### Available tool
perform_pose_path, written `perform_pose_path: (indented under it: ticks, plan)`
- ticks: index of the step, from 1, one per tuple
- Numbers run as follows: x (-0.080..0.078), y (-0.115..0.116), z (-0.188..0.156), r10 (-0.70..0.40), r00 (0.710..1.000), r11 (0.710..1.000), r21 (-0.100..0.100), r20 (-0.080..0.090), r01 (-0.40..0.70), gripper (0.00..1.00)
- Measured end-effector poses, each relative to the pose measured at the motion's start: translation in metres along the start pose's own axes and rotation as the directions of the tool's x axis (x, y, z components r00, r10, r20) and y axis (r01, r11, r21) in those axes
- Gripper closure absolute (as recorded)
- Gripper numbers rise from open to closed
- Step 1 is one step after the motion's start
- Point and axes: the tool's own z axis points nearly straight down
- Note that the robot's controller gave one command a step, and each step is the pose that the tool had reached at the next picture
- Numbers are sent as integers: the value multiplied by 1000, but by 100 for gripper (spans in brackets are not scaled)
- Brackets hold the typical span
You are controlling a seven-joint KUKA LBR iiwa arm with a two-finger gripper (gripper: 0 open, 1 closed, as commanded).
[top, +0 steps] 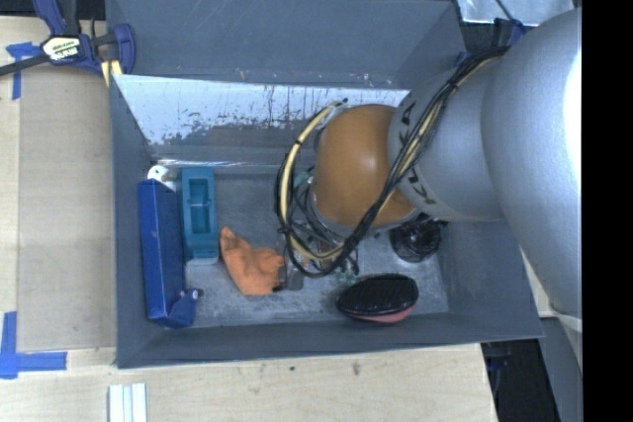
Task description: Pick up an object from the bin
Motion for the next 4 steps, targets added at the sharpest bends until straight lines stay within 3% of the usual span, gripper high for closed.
perform_pose_path:
  ticks: [4]
  plan:
    - [0,0,0,1,1000,1000,0,0,-1,100]
